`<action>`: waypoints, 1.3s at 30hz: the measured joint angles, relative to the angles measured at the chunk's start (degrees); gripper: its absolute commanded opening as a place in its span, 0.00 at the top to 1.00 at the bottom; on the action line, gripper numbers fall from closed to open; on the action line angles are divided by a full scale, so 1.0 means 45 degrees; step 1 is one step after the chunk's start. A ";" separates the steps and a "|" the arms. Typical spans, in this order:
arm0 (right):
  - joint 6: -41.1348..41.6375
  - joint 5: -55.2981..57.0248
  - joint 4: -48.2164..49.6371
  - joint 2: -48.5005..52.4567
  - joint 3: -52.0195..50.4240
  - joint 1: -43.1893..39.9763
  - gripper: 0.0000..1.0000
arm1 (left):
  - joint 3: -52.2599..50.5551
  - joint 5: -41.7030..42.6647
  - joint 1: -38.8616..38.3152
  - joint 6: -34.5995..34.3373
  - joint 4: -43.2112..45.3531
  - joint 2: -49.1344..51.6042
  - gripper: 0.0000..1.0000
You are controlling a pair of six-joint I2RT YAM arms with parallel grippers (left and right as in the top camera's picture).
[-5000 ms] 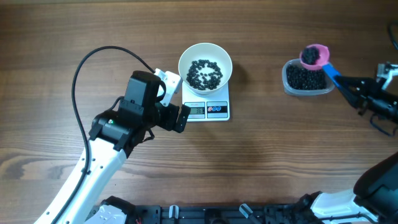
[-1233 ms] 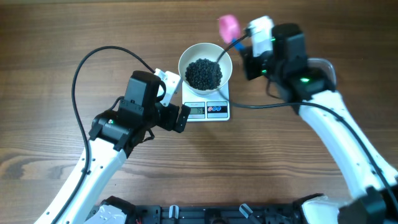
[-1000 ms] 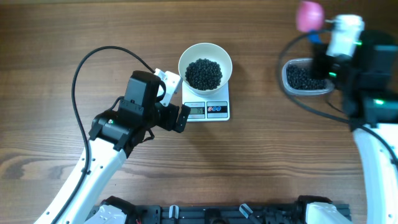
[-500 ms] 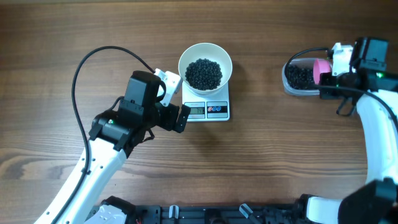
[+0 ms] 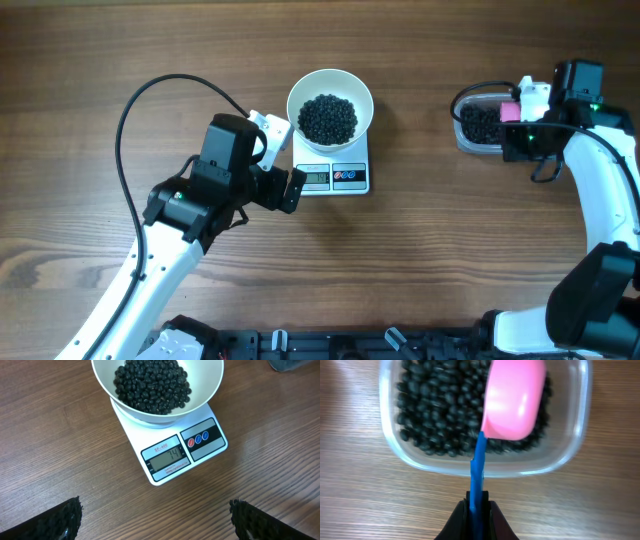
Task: Scoop item into bowl and weigh 150g on scale
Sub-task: 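Drag the scoop through the black beans to refill it, right gripper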
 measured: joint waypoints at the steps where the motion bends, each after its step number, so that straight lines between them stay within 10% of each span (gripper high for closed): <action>1: 0.0000 -0.0277 0.0000 0.0058 0.0000 -0.0005 0.96 | 0.0000 0.0000 0.0000 0.0000 0.0000 0.0000 0.00; 39: -0.0515 -0.2035 -0.0865 -0.0044 0.0000 -0.0452 0.96 | 0.0000 0.0000 0.0000 0.0000 0.0000 0.0000 0.00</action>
